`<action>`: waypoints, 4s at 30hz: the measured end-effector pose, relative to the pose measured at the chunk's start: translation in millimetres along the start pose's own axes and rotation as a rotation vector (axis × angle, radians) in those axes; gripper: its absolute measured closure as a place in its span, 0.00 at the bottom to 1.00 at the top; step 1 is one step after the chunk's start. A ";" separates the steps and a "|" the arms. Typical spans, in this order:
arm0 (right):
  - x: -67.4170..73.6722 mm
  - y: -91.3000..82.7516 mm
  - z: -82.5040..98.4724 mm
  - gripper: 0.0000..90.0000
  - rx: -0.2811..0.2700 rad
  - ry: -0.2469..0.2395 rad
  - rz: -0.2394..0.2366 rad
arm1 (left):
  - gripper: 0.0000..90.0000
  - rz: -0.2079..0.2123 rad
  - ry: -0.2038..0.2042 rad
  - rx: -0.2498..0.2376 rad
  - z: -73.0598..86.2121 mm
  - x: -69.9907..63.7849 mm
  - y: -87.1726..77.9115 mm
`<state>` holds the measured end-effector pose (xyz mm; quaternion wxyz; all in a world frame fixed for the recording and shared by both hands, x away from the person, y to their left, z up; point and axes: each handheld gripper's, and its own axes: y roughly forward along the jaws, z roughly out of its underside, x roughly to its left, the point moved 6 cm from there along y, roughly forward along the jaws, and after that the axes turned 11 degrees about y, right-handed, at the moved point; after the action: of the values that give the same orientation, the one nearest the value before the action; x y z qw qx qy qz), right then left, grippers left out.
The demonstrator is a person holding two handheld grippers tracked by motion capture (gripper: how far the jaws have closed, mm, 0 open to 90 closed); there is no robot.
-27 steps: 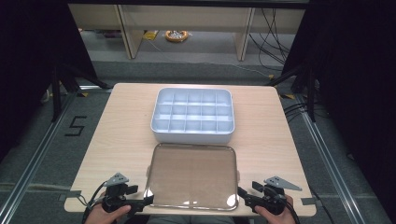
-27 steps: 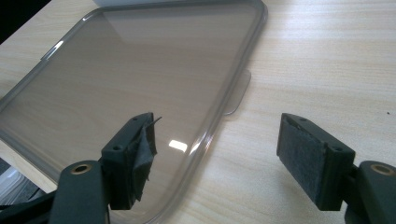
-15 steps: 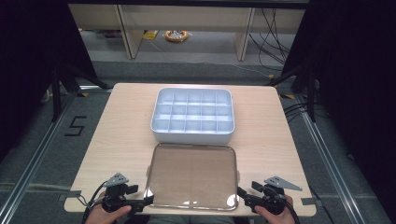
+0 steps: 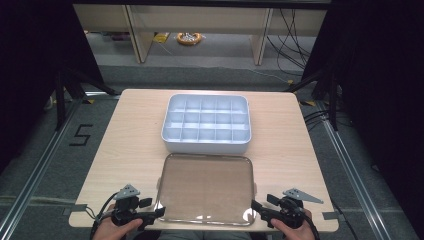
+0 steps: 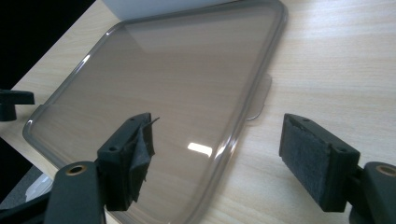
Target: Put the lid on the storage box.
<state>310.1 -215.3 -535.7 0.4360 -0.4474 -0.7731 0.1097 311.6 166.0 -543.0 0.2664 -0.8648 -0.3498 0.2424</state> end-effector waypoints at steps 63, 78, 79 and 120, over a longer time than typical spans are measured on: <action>-13.0 22.6 1.7 0.78 0.048 0.298 -0.175 | 0.55 -0.011 -0.096 -0.008 -7.0 22.4 19.1; 5.7 8.8 -4.1 0.77 -0.022 0.058 -0.206 | 0.41 0.014 -0.131 -0.026 -8.8 22.0 19.6; 6.0 8.0 -4.8 0.77 -0.017 0.017 -0.211 | 0.37 0.018 -0.144 -0.028 -9.3 22.1 19.7; 22.8 3.0 -2.6 0.78 -0.021 -0.076 -0.267 | 0.47 0.053 -0.279 -0.023 -10.2 32.4 16.7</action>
<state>308.9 -196.2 -522.7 0.4125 -0.3408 -0.8427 0.0594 346.4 176.5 -553.6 0.1988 -0.8345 -0.3633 0.3634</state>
